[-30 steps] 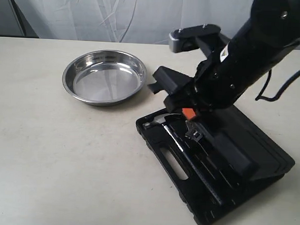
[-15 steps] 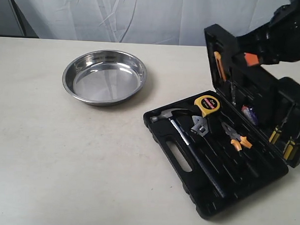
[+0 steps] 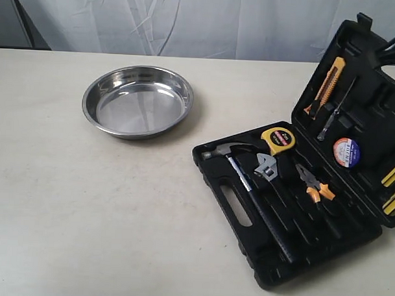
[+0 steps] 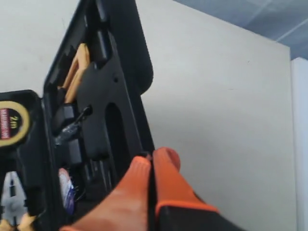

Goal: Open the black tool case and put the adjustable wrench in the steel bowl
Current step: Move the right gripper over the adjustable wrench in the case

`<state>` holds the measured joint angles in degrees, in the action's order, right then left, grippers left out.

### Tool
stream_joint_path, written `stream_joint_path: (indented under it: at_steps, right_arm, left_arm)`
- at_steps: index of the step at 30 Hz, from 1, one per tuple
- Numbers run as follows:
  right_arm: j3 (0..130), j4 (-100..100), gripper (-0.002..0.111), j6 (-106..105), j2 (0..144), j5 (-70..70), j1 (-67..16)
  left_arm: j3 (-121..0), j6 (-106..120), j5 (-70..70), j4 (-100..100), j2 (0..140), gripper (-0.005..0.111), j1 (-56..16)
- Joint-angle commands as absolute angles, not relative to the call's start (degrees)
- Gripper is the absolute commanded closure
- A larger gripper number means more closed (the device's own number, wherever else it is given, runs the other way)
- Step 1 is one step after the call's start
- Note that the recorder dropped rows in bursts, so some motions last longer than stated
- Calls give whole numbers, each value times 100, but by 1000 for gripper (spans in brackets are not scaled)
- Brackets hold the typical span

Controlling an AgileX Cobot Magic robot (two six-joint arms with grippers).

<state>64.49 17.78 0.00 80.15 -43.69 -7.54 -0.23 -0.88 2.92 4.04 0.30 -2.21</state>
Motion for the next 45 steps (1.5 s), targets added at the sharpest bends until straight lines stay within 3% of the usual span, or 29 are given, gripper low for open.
stream_joint_path:
  at_steps: [1,6,13,15,16,18,22,25,30,45]
  right_arm:
    - [6378,1808,109,178,8433,-4570,-739]
    - [6378,2308,109,773,9040,-3827,-739]
    - [6378,4471,109,2980,9277,-3528,-739]
    - [6378,3734,109,2995,9208,-3785,-751]
    - [6378,2431,109,2527,9123,-3910,-751]
    - [6378,-331,109,-130,9034,-4294,-836]
    - [6378,-2544,108,-2043,9061,-4594,-1449]
    - [6378,-2293,94,-2086,9160,-4278,-2235]
    - [6378,-1518,58,-1162,9723,-4056,-3234]
    - [6378,-821,57,-143,11128,-3729,-3513]
  left_arm:
    - [0,-92,297,366,0,107,-254]
    - [0,-92,297,366,0,107,-254]
    - [0,-92,297,366,0,107,-254]
    - [0,-92,297,366,0,107,-254]
    - [0,-92,297,366,0,107,-254]
    - [0,-92,297,366,0,107,-254]
    - [0,-92,297,366,0,107,-254]
    - [0,-92,297,366,0,107,-254]
    - [0,-92,297,366,0,107,-254]
    - [0,-92,297,366,0,107,-254]
